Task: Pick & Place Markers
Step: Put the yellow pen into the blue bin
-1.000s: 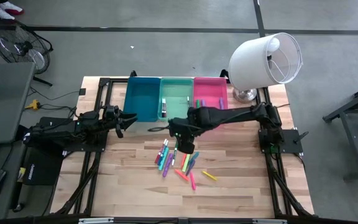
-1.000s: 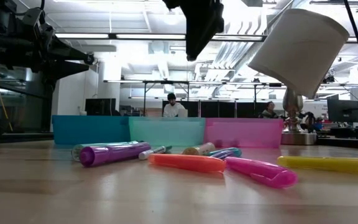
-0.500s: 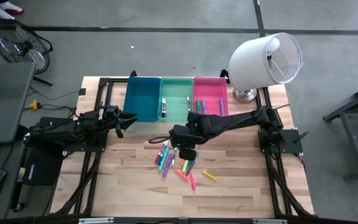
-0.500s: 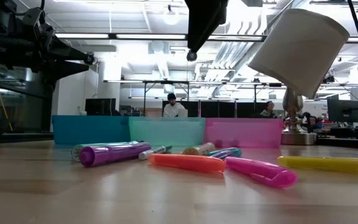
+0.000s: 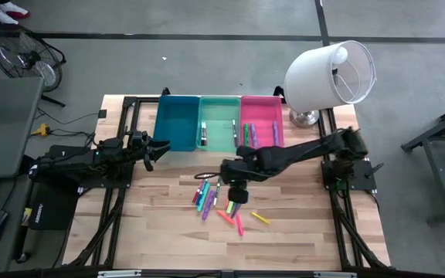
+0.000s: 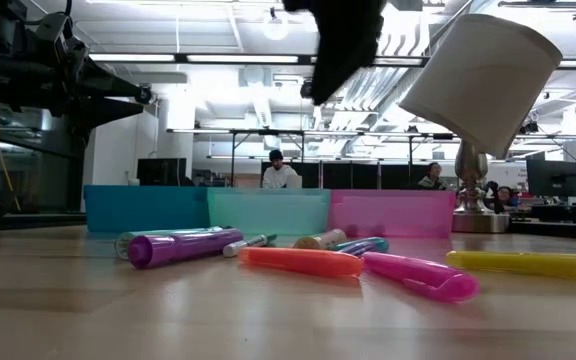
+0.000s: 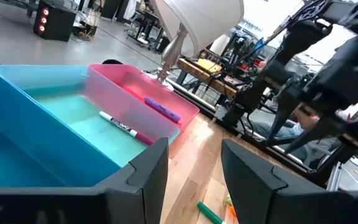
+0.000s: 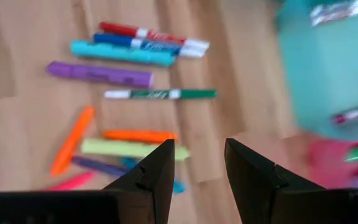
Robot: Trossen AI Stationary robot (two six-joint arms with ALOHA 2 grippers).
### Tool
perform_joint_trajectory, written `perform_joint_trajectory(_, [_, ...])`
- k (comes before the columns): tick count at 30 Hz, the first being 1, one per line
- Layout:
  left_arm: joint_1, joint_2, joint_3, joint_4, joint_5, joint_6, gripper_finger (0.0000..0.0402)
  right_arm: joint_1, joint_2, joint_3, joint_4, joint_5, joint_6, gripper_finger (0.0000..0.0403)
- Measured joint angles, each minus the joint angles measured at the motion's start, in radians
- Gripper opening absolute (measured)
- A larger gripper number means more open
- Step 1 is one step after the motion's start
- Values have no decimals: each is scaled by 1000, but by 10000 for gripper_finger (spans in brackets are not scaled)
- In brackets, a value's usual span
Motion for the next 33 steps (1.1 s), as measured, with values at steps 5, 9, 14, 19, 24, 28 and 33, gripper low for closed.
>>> perform_joint_trajectory(5, [0, 0, 0, 0, 0, 0, 147, 6, -133, -272, 166, -97, -4, 129])
perform_joint_trajectory(9, [0, 0, 0, 0, 0, 0, 147, 13, -207, -436, 233, -168, -51, 129])
perform_joint_trajectory(14, [0, 0, 0, 0, 1, 0, 147, 20, -262, -584, 296, -252, -54, 129])
perform_joint_trajectory(19, [0, 0, 0, 0, 1, 0, 147, 56, -273, -635, 319, -286, 188, 129])
perform_joint_trajectory(24, [0, 0, 0, 0, 1, 0, 147, 97, -273, -646, 328, -290, 274, 129])
perform_joint_trajectory(28, [0, 0, 0, 0, 1, 0, 147, 138, -273, -645, 341, -288, 317, 129])
perform_joint_trajectory(33, [0, 0, 0, 0, 1, 0, 147, 177, -273, -644, 342, -312, 462, 129])
